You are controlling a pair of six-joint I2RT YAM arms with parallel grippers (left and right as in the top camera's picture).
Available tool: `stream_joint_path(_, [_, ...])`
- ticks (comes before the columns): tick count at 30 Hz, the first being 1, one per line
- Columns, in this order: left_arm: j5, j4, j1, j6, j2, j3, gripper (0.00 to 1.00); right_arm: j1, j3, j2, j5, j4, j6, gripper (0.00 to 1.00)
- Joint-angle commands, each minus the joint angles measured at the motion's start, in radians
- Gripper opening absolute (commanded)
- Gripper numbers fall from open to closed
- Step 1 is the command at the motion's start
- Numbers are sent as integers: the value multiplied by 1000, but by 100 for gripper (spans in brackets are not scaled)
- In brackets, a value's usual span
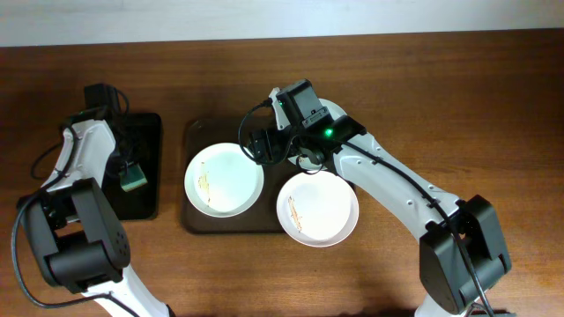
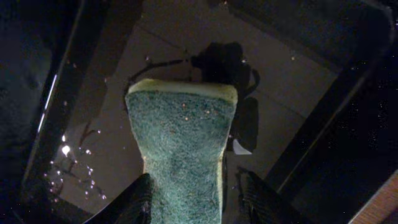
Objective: Clean dirty plates on tray and stack at the side
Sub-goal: 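Grasp the green sponge with the left gripper and lift it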
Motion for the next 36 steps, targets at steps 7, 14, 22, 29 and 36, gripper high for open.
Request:
stream_joint_path(7, [-1,60,0,-18,15,-67,46,6,15,12,37,-23,8,98])
stream_joint_path(14, [-1,93,0,-18,18,-90,41,6,15,12,53,-22,8,98])
stream_joint_path(22, [-22,109,0,-18,27,-112,7,6,15,12,74,-23,8,98])
stream_joint_path(29, [-52,85,-1,-12,20,-94,1,6,15,12,76,-26,8,99])
stream_joint_path(36, [161,-46,-16,76,-79,64,1,6,15,79,102,-30,74,92])
